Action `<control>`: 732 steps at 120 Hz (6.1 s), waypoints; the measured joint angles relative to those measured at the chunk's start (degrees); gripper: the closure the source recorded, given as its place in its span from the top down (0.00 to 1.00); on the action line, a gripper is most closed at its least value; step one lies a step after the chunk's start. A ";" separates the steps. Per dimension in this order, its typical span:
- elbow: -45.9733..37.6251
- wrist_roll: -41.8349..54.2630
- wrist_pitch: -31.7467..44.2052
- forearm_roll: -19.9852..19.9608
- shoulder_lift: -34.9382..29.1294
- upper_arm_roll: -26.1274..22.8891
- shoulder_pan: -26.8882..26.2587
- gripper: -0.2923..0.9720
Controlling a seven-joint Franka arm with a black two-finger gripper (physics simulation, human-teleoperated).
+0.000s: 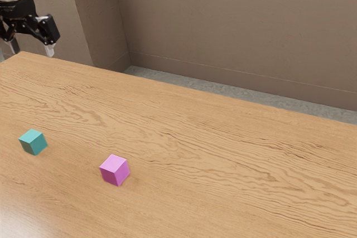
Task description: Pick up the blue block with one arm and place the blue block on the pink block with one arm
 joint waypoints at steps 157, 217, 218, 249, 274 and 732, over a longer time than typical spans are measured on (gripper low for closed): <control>-21.02 26.46 40.69 -9.30 24.65 2.92 26.04 0.77; -18.19 41.18 47.07 -13.44 30.54 2.84 29.77 0.77; -18.11 41.36 47.10 -13.51 30.65 2.84 29.77 0.77; -14.99 46.39 47.51 -16.18 33.99 2.84 30.12 0.77; -21.37 49.03 49.12 -17.45 31.03 2.75 29.81 0.77; -44.08 35.11 52.57 -21.94 5.12 -13.51 12.05 0.49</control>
